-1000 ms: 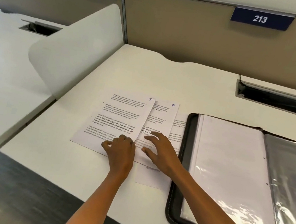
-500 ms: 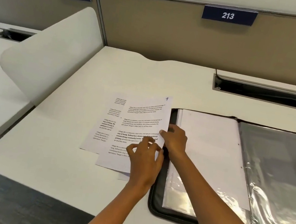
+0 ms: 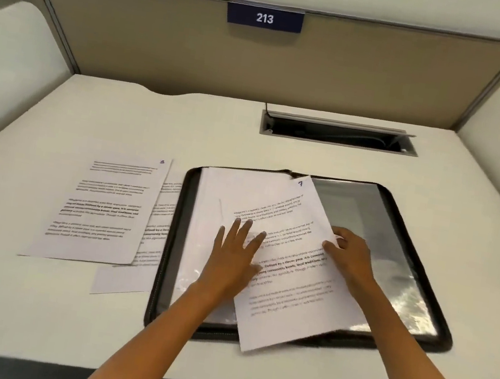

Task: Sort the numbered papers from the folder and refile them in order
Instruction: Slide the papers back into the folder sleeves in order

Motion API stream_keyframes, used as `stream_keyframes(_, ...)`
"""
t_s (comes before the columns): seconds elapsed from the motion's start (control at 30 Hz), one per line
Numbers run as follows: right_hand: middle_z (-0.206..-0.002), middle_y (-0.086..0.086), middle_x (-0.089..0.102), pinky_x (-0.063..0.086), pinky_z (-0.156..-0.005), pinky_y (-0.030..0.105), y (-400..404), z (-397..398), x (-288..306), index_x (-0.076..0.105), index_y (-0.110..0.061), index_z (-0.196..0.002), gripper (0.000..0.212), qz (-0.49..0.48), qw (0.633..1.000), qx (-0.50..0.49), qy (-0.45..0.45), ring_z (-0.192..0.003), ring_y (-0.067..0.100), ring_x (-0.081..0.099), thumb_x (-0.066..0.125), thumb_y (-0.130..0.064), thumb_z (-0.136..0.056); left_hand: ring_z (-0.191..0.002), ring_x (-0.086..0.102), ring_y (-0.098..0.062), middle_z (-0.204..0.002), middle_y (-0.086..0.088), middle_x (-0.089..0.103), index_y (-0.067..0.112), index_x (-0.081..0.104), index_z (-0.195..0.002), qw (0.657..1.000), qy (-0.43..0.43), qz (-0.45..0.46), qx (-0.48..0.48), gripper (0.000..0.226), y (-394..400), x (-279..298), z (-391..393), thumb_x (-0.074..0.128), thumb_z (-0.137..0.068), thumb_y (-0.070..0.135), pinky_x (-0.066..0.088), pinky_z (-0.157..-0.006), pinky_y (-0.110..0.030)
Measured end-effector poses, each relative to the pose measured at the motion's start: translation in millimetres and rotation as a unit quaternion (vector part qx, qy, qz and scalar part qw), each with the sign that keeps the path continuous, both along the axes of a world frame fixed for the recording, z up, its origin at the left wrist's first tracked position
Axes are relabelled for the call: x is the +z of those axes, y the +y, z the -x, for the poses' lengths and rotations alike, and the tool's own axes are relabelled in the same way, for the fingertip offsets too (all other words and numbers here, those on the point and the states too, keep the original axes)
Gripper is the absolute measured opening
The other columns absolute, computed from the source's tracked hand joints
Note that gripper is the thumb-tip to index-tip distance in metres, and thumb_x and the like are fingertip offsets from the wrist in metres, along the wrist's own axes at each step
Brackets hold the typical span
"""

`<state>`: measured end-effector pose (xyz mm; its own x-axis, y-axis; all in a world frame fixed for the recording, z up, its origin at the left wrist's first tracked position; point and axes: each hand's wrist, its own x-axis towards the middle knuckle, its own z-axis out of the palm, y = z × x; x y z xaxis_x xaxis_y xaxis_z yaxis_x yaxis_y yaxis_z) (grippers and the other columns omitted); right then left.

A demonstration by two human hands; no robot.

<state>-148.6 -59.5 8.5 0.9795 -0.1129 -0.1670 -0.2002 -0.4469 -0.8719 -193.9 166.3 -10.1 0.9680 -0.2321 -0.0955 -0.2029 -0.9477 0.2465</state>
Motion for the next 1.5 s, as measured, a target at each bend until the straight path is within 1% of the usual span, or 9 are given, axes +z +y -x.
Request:
stream_keyframes(0.2, -0.103, 0.003, 0.064, 0.046, -0.079, 0.029, -85, 18, -20, 0.06, -0.01, -0.12, 0.037, 0.098, 0.995, -0.005, -0.019, -0.098, 0.025, 0.063, 0.063, -0.005, -0.084, -0.142, -0.021, -0.026, -0.159, -0.003, -0.008, 0.023, 0.002, -0.151, 0.996, 0.08, -0.003, -0.045, 0.09, -70, -16, -2, 0.045, -0.085, 0.066, -0.015, -0.113, -0.047)
stream_keyframes(0.43, -0.148, 0.016, 0.035, 0.022, -0.113, 0.046, -110, 13, -42, 0.04, -0.014, -0.143, 0.063, 0.304, 0.945, 0.067, -0.101, -0.138, 0.034, 0.026, 0.062, -0.037, -0.089, -0.143, -0.019, -0.027, -0.156, -0.003, 0.01, 0.025, 0.023, -0.148, 0.998, 0.028, -0.008, -0.057, 0.1, -124, -22, 10, 0.03, -0.068, 0.086, -0.021, -0.108, -0.051)
stream_keyframes(0.57, -0.159, 0.01, 0.014, 0.005, -0.118, 0.04, -101, 16, -53, 0.025, -0.024, -0.15, 0.103, 0.338, 0.922, 0.172, -0.078, -0.147, 0.028, 0.006, 0.008, -0.088, -0.071, -0.145, -0.011, -0.025, -0.153, -0.004, 0.019, 0.026, 0.033, -0.144, 0.997, 0.003, 0.029, -0.072, 0.109, -145, -27, 27, 0.011, -0.06, 0.091, -0.023, -0.108, -0.048)
stream_keyframes(0.67, -0.16, 0.009, -0.001, -0.003, -0.118, 0.042, -105, 25, -65, 0.015, -0.028, -0.152, 0.118, 0.375, 0.901, 0.206, -0.061, -0.147, 0.028, -0.006, -0.018, -0.09, -0.056, -0.146, 0.001, -0.022, -0.15, -0.003, 0.029, 0.029, 0.038, -0.142, 0.995, -0.005, 0.057, -0.082, 0.097, -158, -23, 36, 0.001, -0.069, 0.081, -0.017, -0.113, -0.047)
stream_keyframes(0.83, -0.16, 0.011, 0.004, -0.002, -0.118, 0.047, -122, 47, -67, 0.04, -0.028, -0.139, 0.109, 0.337, 0.917, 0.197, -0.083, -0.147, 0.028, -0.004, -0.004, -0.092, -0.063, -0.131, 0.036, -0.019, -0.134, 0.0, 0.048, 0.025, 0.061, -0.117, 0.991, -0.039, 0.113, -0.066, 0.078, -162, -20, 36, 0.01, -0.084, 0.074, 0.012, -0.112, -0.044)
stream_keyframes(1.03, -0.16, 0.0, 0.01, -0.014, -0.117, 0.038, -149, 82, -66, 0.042, -0.032, -0.13, 0.088, 0.309, 0.913, 0.248, -0.097, -0.147, 0.017, -0.008, 0.02, -0.09, -0.068, -0.106, 0.053, -0.026, -0.118, -0.008, 0.055, 0.014, 0.064, -0.11, 0.984, -0.091, 0.155, -0.021, 0.02, -163, -17, 18, 0.056, -0.092, 0.019, 0.033, -0.089, -0.032)
stream_keyframes(1.13, -0.159, -0.008, 0.01, -0.02, -0.115, 0.04, -157, 99, -67, 0.036, -0.035, -0.138, 0.077, 0.324, 0.903, 0.262, -0.108, -0.145, 0.01, -0.015, 0.034, -0.081, -0.076, -0.103, 0.052, -0.028, -0.115, -0.011, 0.054, 0.01, 0.064, -0.112, 0.984, -0.071, 0.163, -0.023, 0.023, -165, -16, 16, 0.057, -0.091, 0.011, 0.039, -0.084, -0.03)
stream_keyframes(1.33, -0.158, -0.013, 0.008, -0.012, -0.116, 0.049, -162, 124, -67, 0.025, -0.036, -0.146, 0.088, 0.329, 0.894, 0.282, -0.115, -0.145, 0.01, -0.013, 0.02, -0.086, -0.074, -0.103, 0.047, -0.022, -0.11, -0.006, 0.045, 0.018, 0.059, -0.123, 0.985, 0.055, 0.16, -0.017, 0.05, -168, -18, 11, 0.074, -0.078, 0.032, 0.038, -0.089, -0.026)
stream_keyframes(1.5, -0.16, -0.006, -0.004, -0.01, -0.117, 0.043, -163, 137, -73, 0.019, -0.033, -0.15, 0.086, 0.34, 0.883, 0.29, -0.14, -0.146, 0.011, -0.011, 0.043, -0.074, -0.079, -0.099, 0.049, -0.016, -0.107, -0.002, 0.041, 0.018, 0.058, -0.124, 0.974, 0.103, 0.199, -0.022, 0.062, -162, -12, 10, 0.082, -0.068, 0.031, 0.045, -0.089, -0.028)
